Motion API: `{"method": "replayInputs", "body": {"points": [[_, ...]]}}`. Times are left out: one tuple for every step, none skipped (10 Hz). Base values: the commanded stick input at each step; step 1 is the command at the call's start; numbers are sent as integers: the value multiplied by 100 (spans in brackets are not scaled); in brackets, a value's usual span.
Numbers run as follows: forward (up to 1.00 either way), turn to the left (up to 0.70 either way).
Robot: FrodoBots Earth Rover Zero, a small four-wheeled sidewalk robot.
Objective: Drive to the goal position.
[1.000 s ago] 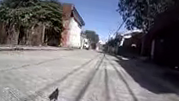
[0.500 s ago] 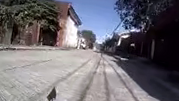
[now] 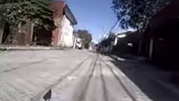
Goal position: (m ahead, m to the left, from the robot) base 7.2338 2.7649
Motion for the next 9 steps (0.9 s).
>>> {"method": "replayInputs", "body": {"points": [[85, -3], [85, -3], [85, -3], [85, -3], [85, -3], [85, -7], [85, -33], [85, -34], [85, -34]]}}
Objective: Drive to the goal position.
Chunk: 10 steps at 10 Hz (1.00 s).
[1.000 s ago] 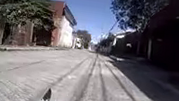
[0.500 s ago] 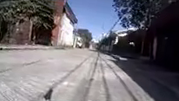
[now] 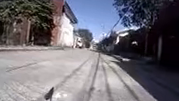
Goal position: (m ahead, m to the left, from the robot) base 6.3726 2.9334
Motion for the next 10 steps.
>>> {"method": "replayInputs", "body": {"points": [[85, -34], [85, -12], [85, -9], [85, -5], [85, -3], [85, -3], [85, -3], [85, -3], [85, -3], [85, -3]]}}
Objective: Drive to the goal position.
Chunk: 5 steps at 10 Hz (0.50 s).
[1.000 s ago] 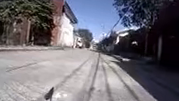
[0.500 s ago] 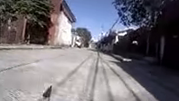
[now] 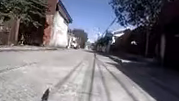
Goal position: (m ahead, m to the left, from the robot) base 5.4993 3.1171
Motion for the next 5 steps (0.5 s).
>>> {"method": "replayInputs", "body": {"points": [[85, -3], [85, -3], [85, -3], [85, -3], [85, -3]]}}
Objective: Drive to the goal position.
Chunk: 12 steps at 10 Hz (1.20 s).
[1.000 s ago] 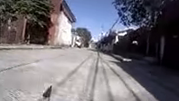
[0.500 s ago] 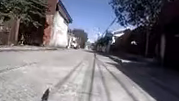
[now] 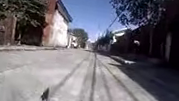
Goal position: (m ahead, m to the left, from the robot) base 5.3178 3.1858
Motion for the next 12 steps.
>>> {"method": "replayInputs", "body": {"points": [[85, -3], [85, -3], [85, -3], [85, -3], [85, -3], [85, -3], [85, -3], [85, -3], [85, -3], [85, -3], [85, -3], [85, -3]]}}
